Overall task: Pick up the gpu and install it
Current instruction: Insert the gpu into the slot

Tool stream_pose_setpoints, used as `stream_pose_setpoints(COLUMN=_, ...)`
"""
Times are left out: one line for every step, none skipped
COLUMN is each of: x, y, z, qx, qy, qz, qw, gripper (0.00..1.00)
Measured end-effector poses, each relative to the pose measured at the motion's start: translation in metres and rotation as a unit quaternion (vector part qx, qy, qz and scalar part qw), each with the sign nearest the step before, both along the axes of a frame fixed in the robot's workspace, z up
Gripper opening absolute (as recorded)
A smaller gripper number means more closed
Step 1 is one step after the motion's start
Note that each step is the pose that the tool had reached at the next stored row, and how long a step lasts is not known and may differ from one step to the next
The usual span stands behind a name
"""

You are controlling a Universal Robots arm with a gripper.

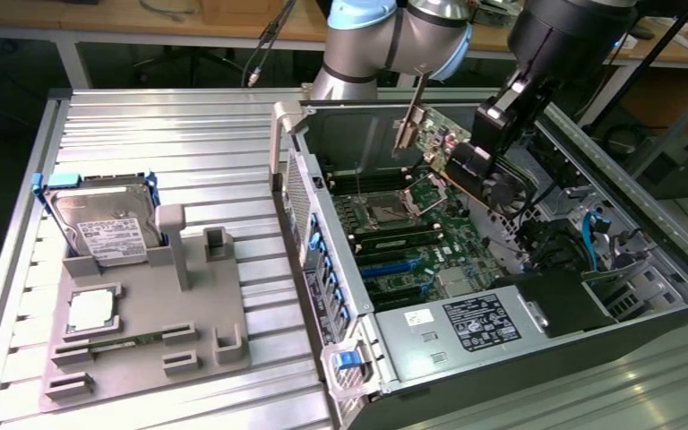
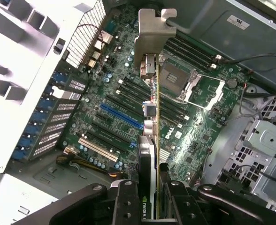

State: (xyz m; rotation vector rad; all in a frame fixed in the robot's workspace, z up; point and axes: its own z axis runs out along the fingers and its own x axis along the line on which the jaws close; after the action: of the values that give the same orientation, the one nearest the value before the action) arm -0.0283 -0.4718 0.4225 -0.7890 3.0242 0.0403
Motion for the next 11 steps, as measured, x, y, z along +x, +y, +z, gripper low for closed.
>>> stream_pose_setpoints(x=0.0, y=0.0, z=0.0, qx=0.0, qy=0.0, qz=0.004, qw=1.0, gripper=0.27)
stream_pose_setpoints(x=0.0, y=0.0, z=0.0, qx=0.0, qy=0.0, qz=0.008, qw=1.0, gripper=0.27)
stream_pose_setpoints(x=0.0, y=0.0, z=0.0, qx=0.0, qy=0.0, qz=0.012, qw=0.9999, gripper=0.27)
stream_pose_setpoints(x=0.0, y=0.0, z=0.0, qx=0.0, qy=0.0, qz=0.016, qw=0.9999, gripper=0.27)
stream_pose_setpoints(x=0.0, y=0.0, z=0.0, qx=0.0, qy=0.0, qz=0.02, qw=0.9998, gripper=0.27)
stream_pose_setpoints(x=0.0, y=0.0, z=0.0, qx=0.0, qy=0.0, qz=0.023, qw=0.9997, gripper=0.27)
stream_pose_setpoints(x=0.0, y=0.0, z=0.0, qx=0.0, qy=0.0, qz=0.028, qw=0.9996, gripper=0.27)
stream_pose_setpoints(x=0.0, y=0.0, z=0.0, qx=0.0, qy=0.0, qz=0.031, qw=0.9995, gripper=0.27)
stream_pose_setpoints(x=0.0, y=0.0, z=0.0, qx=0.0, qy=0.0, qz=0.035, qw=0.9994, gripper=0.27)
stream_pose_setpoints(x=0.0, y=0.0, z=0.0, qx=0.0, qy=0.0, qz=0.038, qw=0.9993, gripper=0.27)
stream_pose_setpoints(x=0.0, y=0.0, z=0.0, qx=0.0, qy=0.0, qz=0.041, qw=0.9991, gripper=0.27)
